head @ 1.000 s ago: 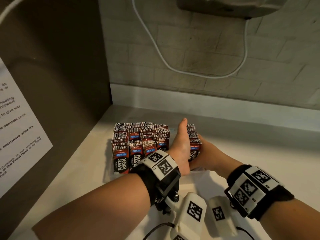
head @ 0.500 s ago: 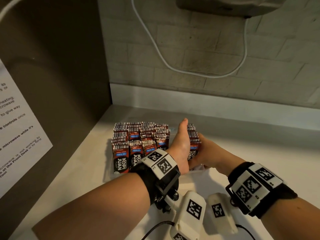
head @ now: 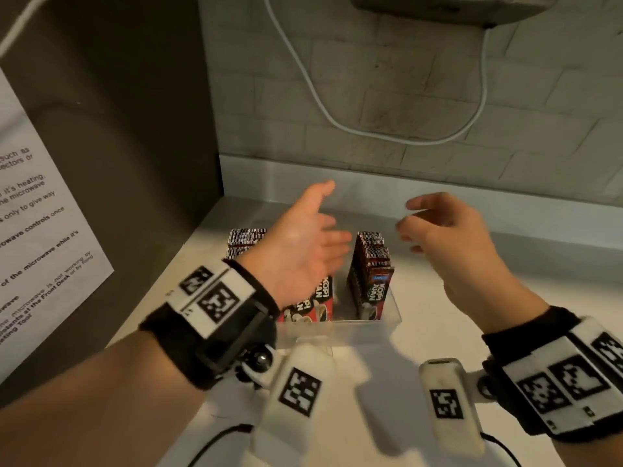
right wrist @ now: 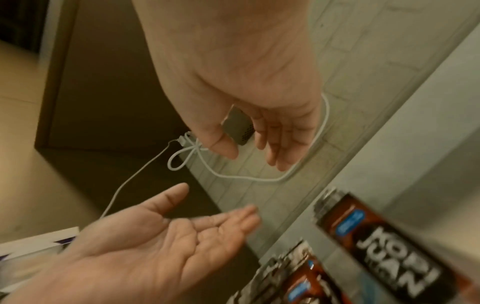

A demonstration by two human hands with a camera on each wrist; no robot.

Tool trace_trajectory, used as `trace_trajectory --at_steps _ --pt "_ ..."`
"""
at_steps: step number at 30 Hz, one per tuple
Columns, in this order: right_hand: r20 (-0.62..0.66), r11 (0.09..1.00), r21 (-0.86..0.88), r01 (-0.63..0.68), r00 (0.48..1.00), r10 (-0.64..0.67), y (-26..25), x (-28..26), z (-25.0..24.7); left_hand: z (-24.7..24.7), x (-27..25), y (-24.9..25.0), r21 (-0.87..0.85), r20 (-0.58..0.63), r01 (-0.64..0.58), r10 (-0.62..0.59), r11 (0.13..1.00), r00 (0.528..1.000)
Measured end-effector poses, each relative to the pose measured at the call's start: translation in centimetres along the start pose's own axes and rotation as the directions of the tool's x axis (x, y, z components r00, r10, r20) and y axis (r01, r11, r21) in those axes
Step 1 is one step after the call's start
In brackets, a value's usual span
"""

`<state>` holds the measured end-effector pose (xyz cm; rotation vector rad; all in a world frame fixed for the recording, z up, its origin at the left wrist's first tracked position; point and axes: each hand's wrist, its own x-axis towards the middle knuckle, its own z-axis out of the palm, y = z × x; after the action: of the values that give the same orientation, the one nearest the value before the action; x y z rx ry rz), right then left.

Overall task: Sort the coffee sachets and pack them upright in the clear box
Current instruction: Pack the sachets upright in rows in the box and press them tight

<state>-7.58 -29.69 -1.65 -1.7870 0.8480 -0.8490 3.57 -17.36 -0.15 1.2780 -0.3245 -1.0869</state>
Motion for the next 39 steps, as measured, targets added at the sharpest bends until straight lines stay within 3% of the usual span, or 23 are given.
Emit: trace_trajectory --at_steps 4,9,14,21,28,33,39 --pt "0.227 0.992 -0.127 0.006 0.974 0.023 -0.7 -1.1 3.0 -2.0 -0.1 0.9 -0.016 -0.225 -0.157 0.149 0.988 0.963" --pt "0.397 0.939 -0.345 -0.001 0.906 0.147 -0.1 -1.9 7.0 -2.5 -0.2 -1.7 -0.122 -0.221 -0.027 0.0 0.992 0.975" --pt "0.378 0.915 -0.402 -0.024 0.906 0.189 0.9 -1.5 8.9 -1.9 -0.4 -3.5 -0.185 -0.186 -0.008 -0.027 0.983 0.982" --pt "0.393 0.858 -0.513 0.037 0.898 0.196 1.1 -0.6 10.0 -1.9 -0.8 -3.3 -0.145 -0.244 -0.032 -0.005 0.989 0.97" --pt "0.462 0.755 -0.651 0.079 0.831 0.31 0.1 0.4 10.6 -2.2 -0.8 -3.6 -0.09 -0.265 -0.014 -0.01 0.996 0.964" --pt "0.393 0.696 -0.717 0.049 0.853 0.345 0.1 1.0 11.1 -2.0 -1.0 -3.6 -0.071 -0.255 0.009 -0.027 0.997 0.966" --pt "0.387 0.713 -0.7 0.041 0.861 0.33 0.5 1.0 10.5 -2.1 -0.6 -3.7 -0.075 -0.266 0.018 -0.037 0.997 0.963"
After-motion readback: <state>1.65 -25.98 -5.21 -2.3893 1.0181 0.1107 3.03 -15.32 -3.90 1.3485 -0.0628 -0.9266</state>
